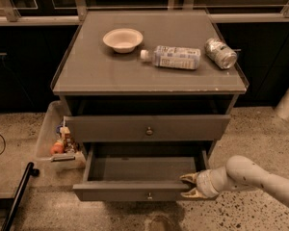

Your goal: Open middle drawer

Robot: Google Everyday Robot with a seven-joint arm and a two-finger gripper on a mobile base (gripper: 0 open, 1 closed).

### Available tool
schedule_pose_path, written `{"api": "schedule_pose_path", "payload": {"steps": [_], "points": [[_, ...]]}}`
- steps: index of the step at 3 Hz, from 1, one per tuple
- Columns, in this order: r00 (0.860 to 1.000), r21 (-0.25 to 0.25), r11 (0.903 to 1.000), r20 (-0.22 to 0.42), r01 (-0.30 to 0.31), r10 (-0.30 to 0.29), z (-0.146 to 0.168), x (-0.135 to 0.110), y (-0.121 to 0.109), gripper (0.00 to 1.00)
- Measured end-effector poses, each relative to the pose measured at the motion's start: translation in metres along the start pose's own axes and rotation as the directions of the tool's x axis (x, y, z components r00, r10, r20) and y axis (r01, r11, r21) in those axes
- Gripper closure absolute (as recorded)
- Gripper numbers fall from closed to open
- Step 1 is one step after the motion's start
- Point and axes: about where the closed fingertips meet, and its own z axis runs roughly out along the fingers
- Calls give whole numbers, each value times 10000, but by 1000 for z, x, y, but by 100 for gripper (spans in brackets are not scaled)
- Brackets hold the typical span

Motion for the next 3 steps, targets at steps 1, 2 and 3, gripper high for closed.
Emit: {"api": "schedule_pose_path", "payload": {"steps": [1,2,3], "points": [[9993,-190,9998,372,115,-108,1,-3,2,38],[9968,-419,9983,699,406,-376,-2,-4,25,43],[9944,-469,9964,825,700,-660,-13,-7,52,66]]}}
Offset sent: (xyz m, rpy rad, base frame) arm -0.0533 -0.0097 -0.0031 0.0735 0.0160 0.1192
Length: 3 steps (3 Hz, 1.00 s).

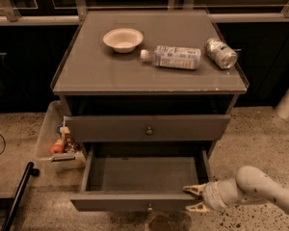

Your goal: Open middle drawer

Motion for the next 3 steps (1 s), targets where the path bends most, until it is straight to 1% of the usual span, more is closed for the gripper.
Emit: {"api": "schedule_pose_path", "payload": {"steps": [1,2,3], "points": [[9999,78,9999,9,113,-113,-12,-3,26,89],[10000,87,9999,11,91,-91,-12,-3,28,85],[10000,87,9999,11,91,-91,-12,-3,28,62]]}}
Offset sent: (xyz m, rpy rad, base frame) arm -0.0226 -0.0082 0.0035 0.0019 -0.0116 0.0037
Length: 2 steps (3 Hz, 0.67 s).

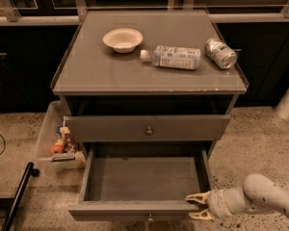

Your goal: Open middle drawer

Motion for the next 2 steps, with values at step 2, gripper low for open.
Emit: {"api": "schedule_pose_path", "payload": {"steps": [2], "points": [[10000,0,10000,0,0,0,0,0,0,16]]}}
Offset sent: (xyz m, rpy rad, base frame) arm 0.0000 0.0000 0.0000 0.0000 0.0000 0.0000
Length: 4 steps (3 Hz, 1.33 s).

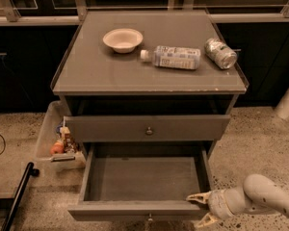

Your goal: Open middle drawer

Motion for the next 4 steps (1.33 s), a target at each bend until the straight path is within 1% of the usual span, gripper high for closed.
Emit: {"api": "schedule_pose_path", "payload": {"steps": [1,2,3,4], "points": [[10000,-13,10000,10,2,-2,0,0,0,0],[9994,8,9994,-50,334,-334,-8,-11,-4,0],[9948,182,9952,-356,964,-957,-33,-34,-13,0],[9840,371,9877,-992,1520,-1477,-74,-55,-28,0]]}}
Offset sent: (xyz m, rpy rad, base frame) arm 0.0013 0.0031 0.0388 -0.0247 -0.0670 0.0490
